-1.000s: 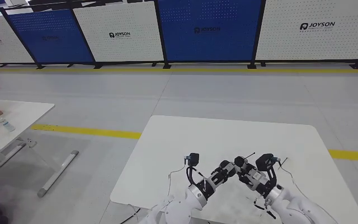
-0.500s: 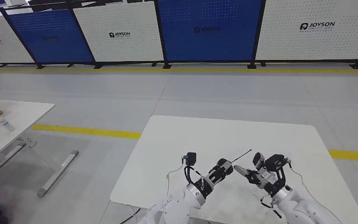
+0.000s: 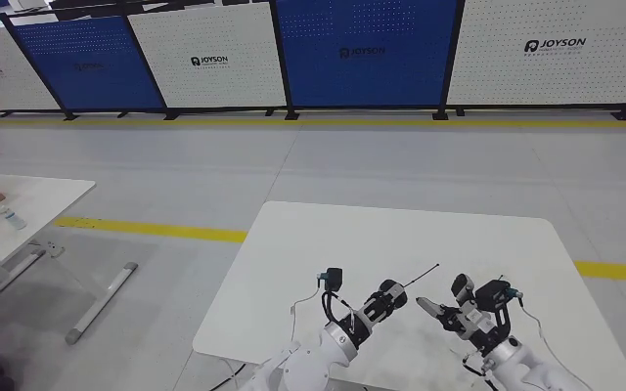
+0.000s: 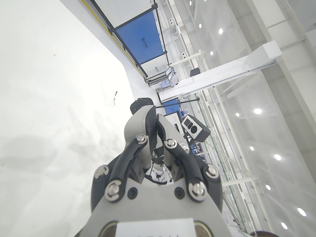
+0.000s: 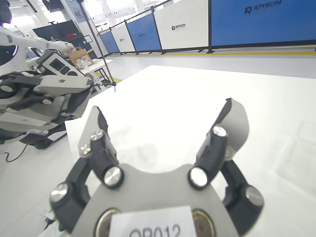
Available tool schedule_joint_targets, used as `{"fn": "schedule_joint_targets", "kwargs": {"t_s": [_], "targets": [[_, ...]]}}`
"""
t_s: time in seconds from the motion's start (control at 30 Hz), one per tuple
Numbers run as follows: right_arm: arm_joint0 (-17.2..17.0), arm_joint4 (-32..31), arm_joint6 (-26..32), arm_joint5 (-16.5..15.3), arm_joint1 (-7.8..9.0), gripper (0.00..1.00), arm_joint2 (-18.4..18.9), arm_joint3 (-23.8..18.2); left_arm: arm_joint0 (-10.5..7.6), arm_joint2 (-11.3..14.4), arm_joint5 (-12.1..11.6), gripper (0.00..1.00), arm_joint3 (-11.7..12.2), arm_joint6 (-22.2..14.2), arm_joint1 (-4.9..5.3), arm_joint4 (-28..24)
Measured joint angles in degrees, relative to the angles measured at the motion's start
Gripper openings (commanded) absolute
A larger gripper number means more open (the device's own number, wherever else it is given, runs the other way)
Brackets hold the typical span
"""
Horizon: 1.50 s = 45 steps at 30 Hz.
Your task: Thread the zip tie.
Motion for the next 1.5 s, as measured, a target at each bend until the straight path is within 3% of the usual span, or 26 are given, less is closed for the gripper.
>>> {"fn": "schedule_joint_targets", "kwargs": {"t_s": [0.1, 0.23, 0.47, 0.8, 0.9, 1.07, 1.17, 1.27, 1.33, 1.5], "targets": [[-0.7, -1.5, -1.3, 0.5, -0.22, 1.0, 0.1, -0.5, 0.0, 0.0, 0.0, 0.0, 0.0, 0.0, 0.0, 0.0], [-3.5, -3.3, -8.0, -1.8, -0.39, 1.0, 1.1, -0.4, 0.0, 0.0, 0.0, 0.0, 0.0, 0.0, 0.0, 0.0], [-7.0, -7.5, -19.5, -1.0, -1.22, 1.0, 1.4, 0.4, -0.3, 0.9, 0.7, 0.0, 0.0, 0.2, -0.1, 0.7], [-6.2, -6.9, -19.6, -0.4, -1.94, 1.0, 0.4, 1.9, -0.79, 1.4, 1.4, 0.0, -0.2, 0.4, -0.23, 0.5], [-5.8, -8.2, -18.3, 1.1, -2.23, 1.0, 0.4, 1.7, -0.86, 1.5, 1.4, 0.0, 0.0, 0.4, -0.24, 0.5], [-4.6, -7.2, -12.8, 0.1, -2.17, 1.0, 2.9, 0.7, -1.09, 1.8, 1.5, 0.0, 0.0, 0.5, -0.27, 0.7], [-4.6, -6.2, -5.9, 0.8, -1.89, 1.0, 4.9, -1.1, -1.25, 1.7, 1.7, 0.0, -0.5, 0.6, -0.28, 0.5], [-3.9, -4.5, 4.1, -1.4, -1.48, 1.0, 6.3, -2.2, -1.5, 1.6, 2.2, 0.0, -0.8, 1.4, -0.35, 0.2], [-3.6, -4.1, 7.7, -1.8, -1.41, 1.0, 6.7, -2.3, -1.52, 1.6, 2.2, 0.0, -0.8, 1.5, -0.36, 0.2], [-3.7, -4.1, 7.1, -1.7, -1.42, 1.0, 6.7, -2.3, -1.51, 1.6, 2.2, 0.0, -0.8, 1.4, -0.36, 0.2]]}}
